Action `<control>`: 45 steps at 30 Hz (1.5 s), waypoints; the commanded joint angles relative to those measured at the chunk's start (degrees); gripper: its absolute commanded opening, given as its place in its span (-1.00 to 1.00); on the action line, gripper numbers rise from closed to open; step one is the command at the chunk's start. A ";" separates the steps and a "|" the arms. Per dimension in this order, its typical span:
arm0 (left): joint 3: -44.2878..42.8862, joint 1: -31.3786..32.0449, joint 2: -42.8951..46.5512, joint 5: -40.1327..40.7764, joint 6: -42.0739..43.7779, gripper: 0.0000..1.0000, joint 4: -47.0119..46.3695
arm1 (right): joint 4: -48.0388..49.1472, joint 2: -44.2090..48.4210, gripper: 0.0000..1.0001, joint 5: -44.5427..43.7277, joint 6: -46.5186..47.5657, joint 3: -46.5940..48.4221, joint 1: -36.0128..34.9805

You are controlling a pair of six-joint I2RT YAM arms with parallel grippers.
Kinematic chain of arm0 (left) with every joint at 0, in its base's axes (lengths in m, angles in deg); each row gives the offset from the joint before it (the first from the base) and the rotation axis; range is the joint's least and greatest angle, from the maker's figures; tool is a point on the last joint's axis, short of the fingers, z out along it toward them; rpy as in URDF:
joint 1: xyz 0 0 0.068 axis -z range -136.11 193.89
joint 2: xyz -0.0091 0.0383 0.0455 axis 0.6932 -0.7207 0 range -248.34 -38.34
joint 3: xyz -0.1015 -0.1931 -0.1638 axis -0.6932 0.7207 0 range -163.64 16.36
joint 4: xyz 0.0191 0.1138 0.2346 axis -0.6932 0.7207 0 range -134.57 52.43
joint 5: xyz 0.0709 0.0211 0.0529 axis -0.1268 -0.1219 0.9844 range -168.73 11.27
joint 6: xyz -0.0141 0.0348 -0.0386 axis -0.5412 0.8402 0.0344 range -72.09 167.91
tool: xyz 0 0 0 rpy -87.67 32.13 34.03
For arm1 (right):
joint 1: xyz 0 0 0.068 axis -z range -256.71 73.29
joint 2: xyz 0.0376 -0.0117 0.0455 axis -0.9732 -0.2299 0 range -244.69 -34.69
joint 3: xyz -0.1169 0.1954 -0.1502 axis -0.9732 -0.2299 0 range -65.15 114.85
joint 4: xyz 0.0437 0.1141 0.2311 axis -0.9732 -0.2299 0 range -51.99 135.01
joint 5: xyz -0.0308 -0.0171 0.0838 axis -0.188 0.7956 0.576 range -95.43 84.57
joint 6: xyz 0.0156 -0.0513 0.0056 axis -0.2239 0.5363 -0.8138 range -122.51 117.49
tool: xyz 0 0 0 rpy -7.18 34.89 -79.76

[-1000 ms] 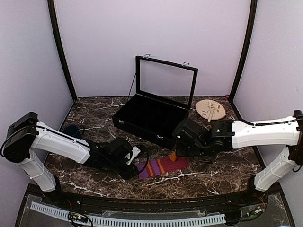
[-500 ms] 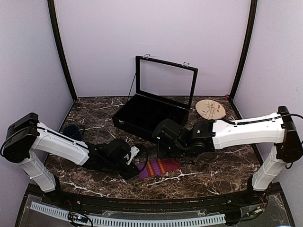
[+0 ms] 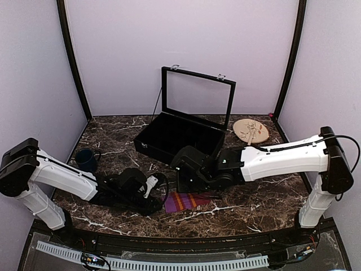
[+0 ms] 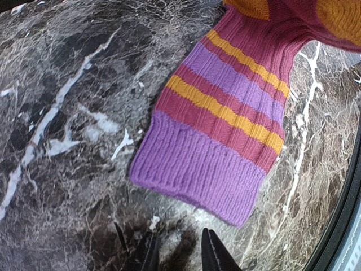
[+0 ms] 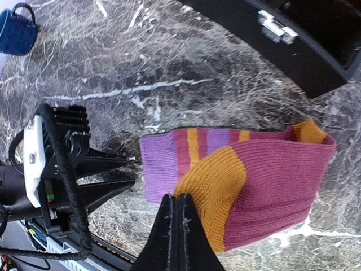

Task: Roll the socks
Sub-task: Fold the sock at the center of the board.

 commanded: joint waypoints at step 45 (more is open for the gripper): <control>5.28 -5.65 9.86 -0.16 -4.35 -0.47 2.27 | 3.02 -16.79 -1.00 8.37 6.96 11.70 -2.00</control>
